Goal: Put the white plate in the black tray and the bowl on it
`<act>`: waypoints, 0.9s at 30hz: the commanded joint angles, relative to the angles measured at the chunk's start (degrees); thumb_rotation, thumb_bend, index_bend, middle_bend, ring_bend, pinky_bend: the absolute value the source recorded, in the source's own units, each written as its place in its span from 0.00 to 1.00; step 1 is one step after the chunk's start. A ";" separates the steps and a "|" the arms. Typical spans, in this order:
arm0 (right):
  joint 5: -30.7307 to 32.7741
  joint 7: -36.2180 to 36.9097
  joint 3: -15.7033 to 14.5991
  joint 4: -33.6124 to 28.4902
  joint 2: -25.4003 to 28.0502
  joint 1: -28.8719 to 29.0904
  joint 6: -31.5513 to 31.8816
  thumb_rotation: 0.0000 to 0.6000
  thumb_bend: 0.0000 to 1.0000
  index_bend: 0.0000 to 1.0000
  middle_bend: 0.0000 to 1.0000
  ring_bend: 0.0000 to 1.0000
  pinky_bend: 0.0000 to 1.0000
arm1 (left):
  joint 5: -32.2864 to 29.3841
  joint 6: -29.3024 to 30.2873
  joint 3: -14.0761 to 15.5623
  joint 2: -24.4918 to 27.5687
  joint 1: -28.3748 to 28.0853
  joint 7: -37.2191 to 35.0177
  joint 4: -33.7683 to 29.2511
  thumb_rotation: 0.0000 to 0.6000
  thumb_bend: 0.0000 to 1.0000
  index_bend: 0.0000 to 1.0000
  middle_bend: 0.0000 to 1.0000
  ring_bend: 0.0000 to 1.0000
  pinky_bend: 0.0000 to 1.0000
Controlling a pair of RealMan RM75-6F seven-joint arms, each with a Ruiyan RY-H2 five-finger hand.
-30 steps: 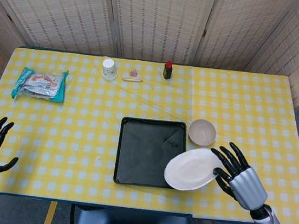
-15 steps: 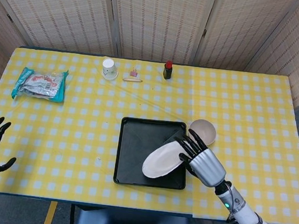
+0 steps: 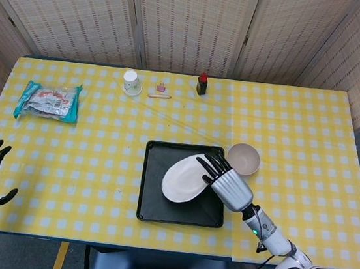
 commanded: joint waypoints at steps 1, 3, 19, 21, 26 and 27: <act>0.52 1.09 -0.66 2.42 -1.97 0.96 -0.57 1.00 0.54 0.65 0.16 0.13 0.00 | -0.18 -0.18 -0.08 -0.08 -0.05 0.08 0.08 1.00 0.25 0.00 0.00 0.06 0.04; 0.74 1.31 -1.07 3.17 -2.49 1.17 -0.95 1.00 0.54 0.65 0.16 0.13 0.00 | -0.30 -0.37 -0.13 -0.17 -0.15 0.16 0.23 1.00 0.25 0.00 0.00 0.06 0.04; 4.50 1.15 -3.11 -3.03 0.01 1.82 -5.64 1.00 0.36 0.12 0.00 0.00 0.00 | 0.12 -0.42 -0.10 -0.16 -0.36 0.07 0.61 1.00 0.24 0.00 0.00 0.06 0.04; 4.75 0.61 -3.29 -4.98 1.28 1.61 -5.68 1.00 0.35 0.11 0.00 0.00 0.00 | 0.21 -0.36 -0.06 -0.20 -0.34 -0.03 0.61 1.00 0.24 0.00 0.00 0.06 0.04; 6.33 -1.47 -2.82 -9.01 5.73 -1.18 -2.08 1.00 0.35 0.10 0.00 0.00 0.00 | 0.50 -0.32 0.17 -0.16 -0.26 -0.03 0.44 1.00 0.24 0.00 0.00 0.06 0.04; 7.13 -2.07 -2.63 -9.70 6.90 -1.97 -1.58 1.00 0.35 0.10 0.00 0.00 0.00 | 0.54 -0.29 0.20 -0.16 -0.24 0.00 0.40 1.00 0.24 0.00 0.00 0.06 0.04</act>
